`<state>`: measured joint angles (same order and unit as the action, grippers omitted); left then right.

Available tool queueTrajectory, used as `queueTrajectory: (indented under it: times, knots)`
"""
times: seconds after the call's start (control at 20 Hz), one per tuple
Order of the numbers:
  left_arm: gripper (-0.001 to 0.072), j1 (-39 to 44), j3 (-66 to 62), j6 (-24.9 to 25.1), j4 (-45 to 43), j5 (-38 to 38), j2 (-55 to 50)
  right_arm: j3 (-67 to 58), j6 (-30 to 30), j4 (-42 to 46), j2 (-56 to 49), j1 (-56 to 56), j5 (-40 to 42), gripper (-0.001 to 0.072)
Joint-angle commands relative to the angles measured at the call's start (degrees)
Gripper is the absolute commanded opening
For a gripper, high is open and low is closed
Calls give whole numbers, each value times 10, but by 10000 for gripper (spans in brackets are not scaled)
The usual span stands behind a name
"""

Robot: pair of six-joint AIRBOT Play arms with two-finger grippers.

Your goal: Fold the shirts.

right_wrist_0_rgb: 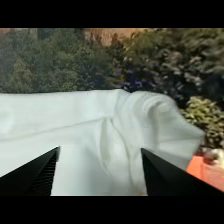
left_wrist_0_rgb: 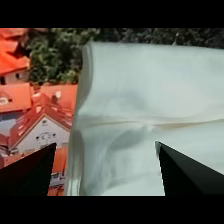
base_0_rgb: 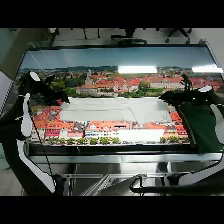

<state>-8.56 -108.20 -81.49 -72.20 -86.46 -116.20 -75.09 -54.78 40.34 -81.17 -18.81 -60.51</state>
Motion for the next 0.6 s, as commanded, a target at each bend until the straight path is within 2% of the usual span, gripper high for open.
queueTrajectory:
  times: [0.0,0.1,0.4,0.45,0.5,0.55]
  knots:
    - [690,5,-78,0,3,-57,-15,-9,10,64,21,-26,-40,651]
    - [690,5,-99,-9,6,-64,-5,-9,2,86,16,-32,-62,650]
    - [684,5,-27,-3,89,-22,65,-9,2,70,-51,-2,-103,647]
    - [534,5,-21,3,115,-21,69,-9,2,63,-60,5,-105,570]
    - [318,7,-19,13,152,-22,72,-9,5,59,-65,12,-104,350]
    - [158,9,-21,20,191,-27,71,-9,19,57,-66,19,-103,80]
